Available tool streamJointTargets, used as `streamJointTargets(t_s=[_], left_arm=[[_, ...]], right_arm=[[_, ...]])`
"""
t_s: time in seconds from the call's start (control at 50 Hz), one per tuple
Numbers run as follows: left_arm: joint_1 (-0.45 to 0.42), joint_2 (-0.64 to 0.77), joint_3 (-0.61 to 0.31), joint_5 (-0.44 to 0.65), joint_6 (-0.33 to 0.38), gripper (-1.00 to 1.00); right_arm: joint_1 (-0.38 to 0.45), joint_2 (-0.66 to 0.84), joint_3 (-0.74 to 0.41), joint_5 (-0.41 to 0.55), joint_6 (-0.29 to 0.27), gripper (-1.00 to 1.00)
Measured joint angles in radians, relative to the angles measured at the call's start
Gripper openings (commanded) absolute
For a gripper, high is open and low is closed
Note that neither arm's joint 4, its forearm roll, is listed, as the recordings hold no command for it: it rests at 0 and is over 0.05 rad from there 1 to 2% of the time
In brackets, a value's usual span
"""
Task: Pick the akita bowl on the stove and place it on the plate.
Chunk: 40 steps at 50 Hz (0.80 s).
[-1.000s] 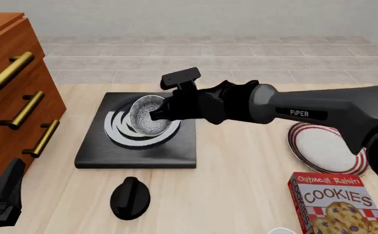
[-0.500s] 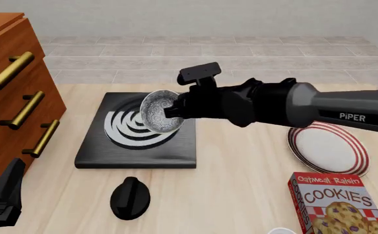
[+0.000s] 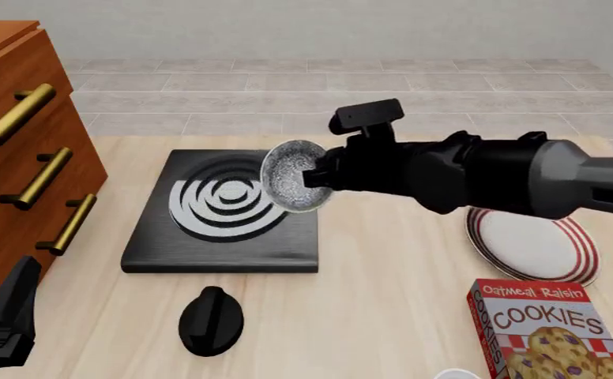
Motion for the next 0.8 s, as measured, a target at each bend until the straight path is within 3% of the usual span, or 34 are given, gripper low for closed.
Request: streamJointTargets(t_s=[0.8], left_arm=[[0.000, 0.000, 0.000, 0.000, 0.000, 1.00]], right_arm=[[-0.162, -0.136, 0.121, -0.013, -0.001, -1.00]])
